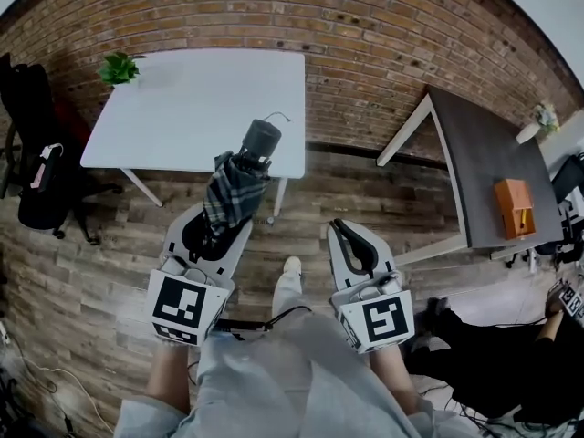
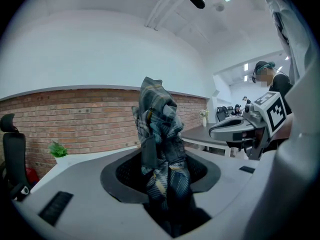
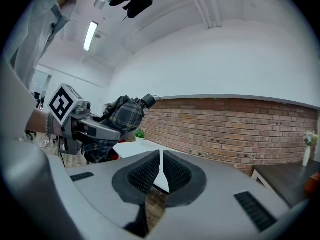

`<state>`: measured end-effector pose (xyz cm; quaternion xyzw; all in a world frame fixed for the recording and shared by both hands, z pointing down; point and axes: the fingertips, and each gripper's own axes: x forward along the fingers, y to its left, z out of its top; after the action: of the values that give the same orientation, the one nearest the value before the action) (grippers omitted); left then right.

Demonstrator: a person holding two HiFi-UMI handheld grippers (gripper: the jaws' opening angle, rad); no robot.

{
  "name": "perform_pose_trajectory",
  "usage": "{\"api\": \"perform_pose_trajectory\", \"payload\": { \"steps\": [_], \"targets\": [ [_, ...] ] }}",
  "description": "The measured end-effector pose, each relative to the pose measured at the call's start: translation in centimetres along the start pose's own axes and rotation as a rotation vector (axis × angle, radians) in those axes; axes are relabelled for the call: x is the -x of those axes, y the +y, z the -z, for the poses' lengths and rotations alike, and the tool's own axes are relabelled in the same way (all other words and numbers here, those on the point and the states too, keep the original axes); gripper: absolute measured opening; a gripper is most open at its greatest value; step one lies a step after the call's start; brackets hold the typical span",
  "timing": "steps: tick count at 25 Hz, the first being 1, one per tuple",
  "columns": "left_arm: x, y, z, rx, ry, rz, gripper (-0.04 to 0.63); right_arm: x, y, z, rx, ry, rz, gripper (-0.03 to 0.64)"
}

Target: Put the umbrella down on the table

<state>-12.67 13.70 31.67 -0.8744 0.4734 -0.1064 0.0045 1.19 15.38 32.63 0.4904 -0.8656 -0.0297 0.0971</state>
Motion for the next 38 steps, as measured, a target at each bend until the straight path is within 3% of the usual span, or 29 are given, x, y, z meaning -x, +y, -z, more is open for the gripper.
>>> {"api": "perform_pose_trajectory", "payload": {
  "steps": [9, 24, 38],
  "targets": [
    [-9.1, 2.3, -1.6, -0.005, 0.023, -0.047, 0.21, -7.8, -7.7, 0.9, -0.013, 0.003, -0.075, 0.051],
    [-23.6, 7.8, -3.0, 0.056, 0.083, -0.139, 0.21, -20.2, -18.1, -0.1, 0.023, -0.041, -0.232, 0.051],
    [-29.4, 7.9, -4.4, 0.065, 0.119, -0.096, 0.21, -21.9, -23.1, -0.3, -0.005, -0.051, -0.178, 0.051]
  ]
}}
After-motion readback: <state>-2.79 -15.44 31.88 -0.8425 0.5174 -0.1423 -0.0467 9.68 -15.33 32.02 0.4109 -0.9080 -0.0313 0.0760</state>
